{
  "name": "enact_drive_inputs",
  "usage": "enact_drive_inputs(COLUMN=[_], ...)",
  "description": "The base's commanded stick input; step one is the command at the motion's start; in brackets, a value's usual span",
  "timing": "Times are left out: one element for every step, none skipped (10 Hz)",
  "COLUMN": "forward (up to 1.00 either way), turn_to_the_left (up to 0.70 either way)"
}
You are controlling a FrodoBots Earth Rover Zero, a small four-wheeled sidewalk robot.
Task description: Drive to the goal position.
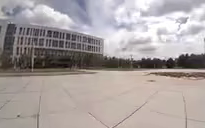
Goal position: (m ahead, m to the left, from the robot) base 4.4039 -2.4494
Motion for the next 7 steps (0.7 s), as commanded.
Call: enact_drive_inputs(forward=[0.7,0.7,0.7,0.7,0.7,0.7,0.7], turn_to_the_left=[0.0,0.0,-0.12,-0.35,-0.35,-0.29,0.0])
